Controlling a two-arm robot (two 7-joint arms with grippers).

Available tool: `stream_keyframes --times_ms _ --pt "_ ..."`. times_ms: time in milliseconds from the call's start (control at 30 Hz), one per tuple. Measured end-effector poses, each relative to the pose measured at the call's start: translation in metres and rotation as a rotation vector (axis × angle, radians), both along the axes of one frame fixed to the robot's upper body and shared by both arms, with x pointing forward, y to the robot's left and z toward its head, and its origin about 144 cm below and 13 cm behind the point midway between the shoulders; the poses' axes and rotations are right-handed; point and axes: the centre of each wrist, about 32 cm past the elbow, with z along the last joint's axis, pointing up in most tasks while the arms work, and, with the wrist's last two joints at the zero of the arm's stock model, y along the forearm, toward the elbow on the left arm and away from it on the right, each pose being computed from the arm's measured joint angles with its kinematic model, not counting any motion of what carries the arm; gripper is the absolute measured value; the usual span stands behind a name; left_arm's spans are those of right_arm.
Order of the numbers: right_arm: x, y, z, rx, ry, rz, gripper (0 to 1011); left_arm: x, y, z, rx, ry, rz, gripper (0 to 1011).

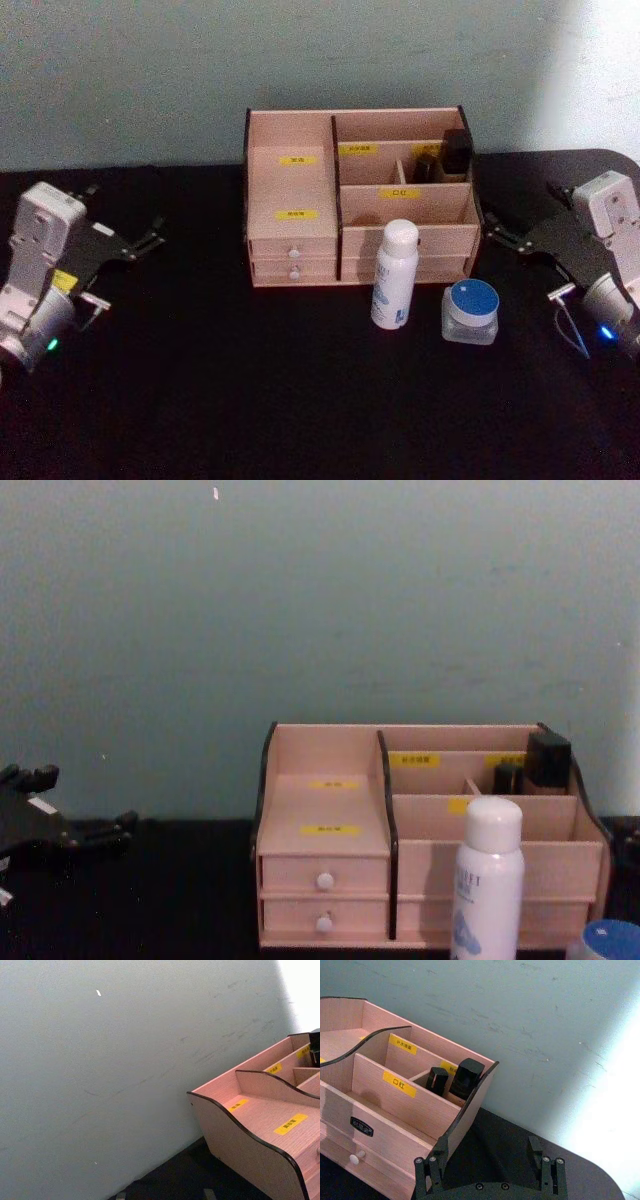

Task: Pick up the facial cleanser and watermelon frost from the table and place them into the tiered storage box.

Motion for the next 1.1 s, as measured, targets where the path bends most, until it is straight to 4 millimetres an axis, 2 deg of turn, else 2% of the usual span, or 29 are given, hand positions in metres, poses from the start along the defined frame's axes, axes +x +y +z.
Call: stream_keyframes --times_ms 1100 --pt "0.0 0.0 0.0 0.0 0.0 0.0 1000 0.0 0.0 0.0 0.0 0.0 0.0 1001"
